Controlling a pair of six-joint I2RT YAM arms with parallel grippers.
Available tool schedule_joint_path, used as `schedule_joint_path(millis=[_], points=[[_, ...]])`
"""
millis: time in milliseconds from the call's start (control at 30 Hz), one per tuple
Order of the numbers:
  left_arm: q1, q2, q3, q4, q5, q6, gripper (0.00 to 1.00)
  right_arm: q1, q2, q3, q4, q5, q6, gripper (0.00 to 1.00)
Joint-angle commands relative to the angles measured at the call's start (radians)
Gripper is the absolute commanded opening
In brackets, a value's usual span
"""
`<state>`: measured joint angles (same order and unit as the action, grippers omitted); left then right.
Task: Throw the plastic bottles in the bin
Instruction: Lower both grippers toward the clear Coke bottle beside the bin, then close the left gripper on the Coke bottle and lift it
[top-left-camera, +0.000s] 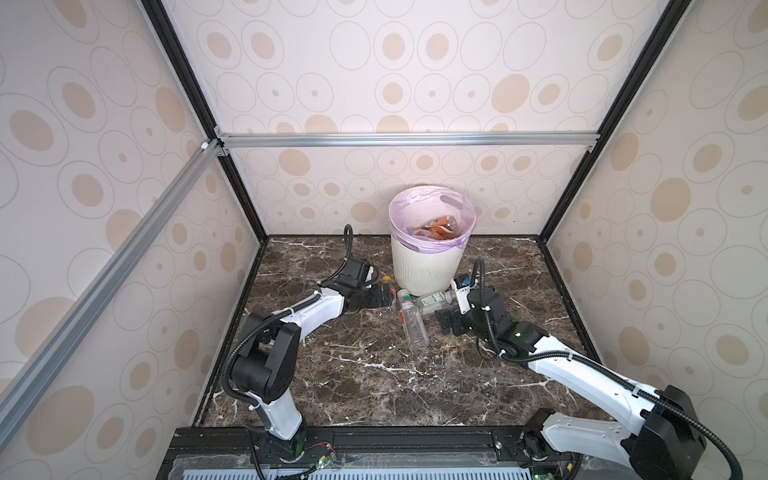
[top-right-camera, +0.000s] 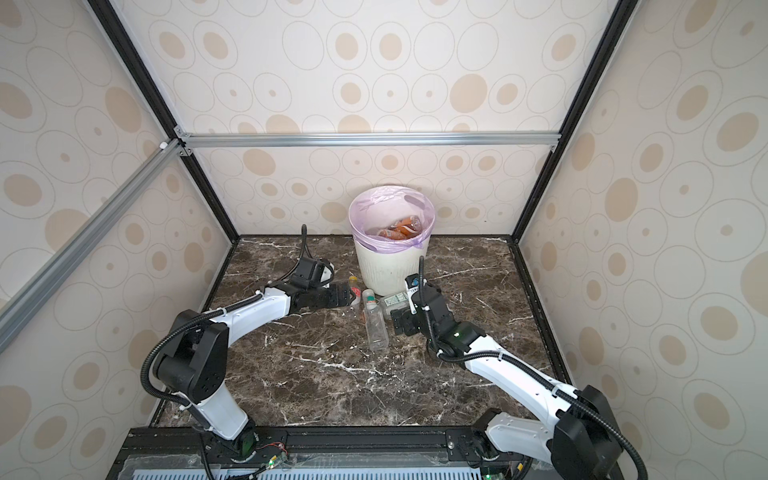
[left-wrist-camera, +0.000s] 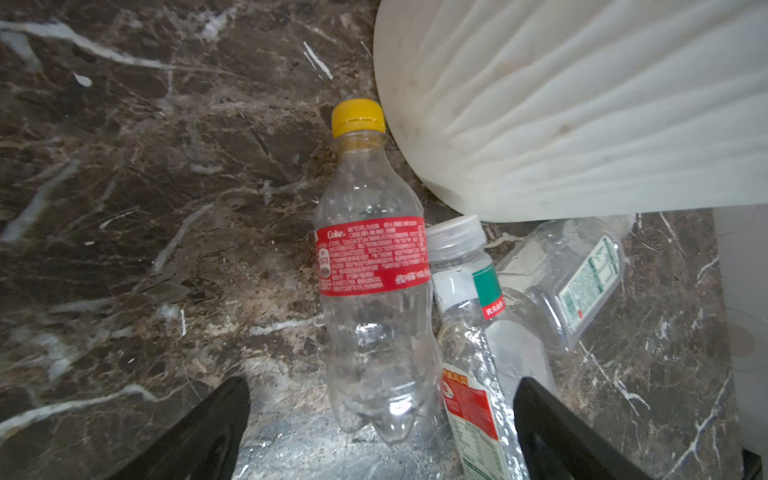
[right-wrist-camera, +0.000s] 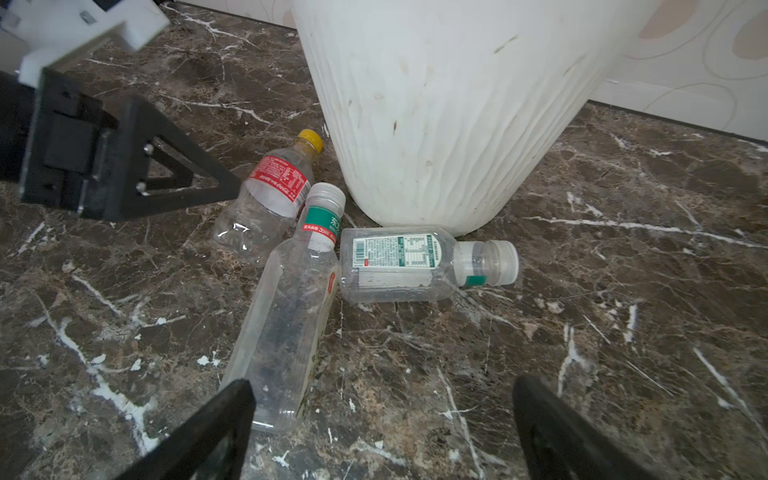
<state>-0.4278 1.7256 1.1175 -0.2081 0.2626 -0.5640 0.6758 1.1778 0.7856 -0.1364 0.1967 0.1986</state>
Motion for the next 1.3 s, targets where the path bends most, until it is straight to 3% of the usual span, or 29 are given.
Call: schedule_joint_path(millis=[0, 700, 900, 1100, 1267], points=[[-0.011, 0.0, -0.013, 0.053, -0.029, -0.025, 0.99, 0.036, 0.027, -0.031, 0.087, -0.02, 0.057, 0.99], [-0.023, 0.164, 0.088, 0.021, -0.083, -0.054, 0.98, 0.085, 0.062, -0.078, 0.155, 0.003, 0.098, 1.0], [-0.023, 0.182, 0.092, 0.014, -0.087, -0.057, 0.87, 0.085, 0.06, -0.079, 0.157, 0.018, 0.098, 0.99], [-0.024, 0.168, 0.044, 0.069, -0.058, -0.077, 0.67, 0.084, 0.062, -0.077, 0.156, 0.021, 0.098, 1.0], [-0.024, 0.152, 0.016, 0.079, -0.058, -0.08, 0.59, 0.086, 0.057, -0.08, 0.156, 0.017, 0.103, 1.0]])
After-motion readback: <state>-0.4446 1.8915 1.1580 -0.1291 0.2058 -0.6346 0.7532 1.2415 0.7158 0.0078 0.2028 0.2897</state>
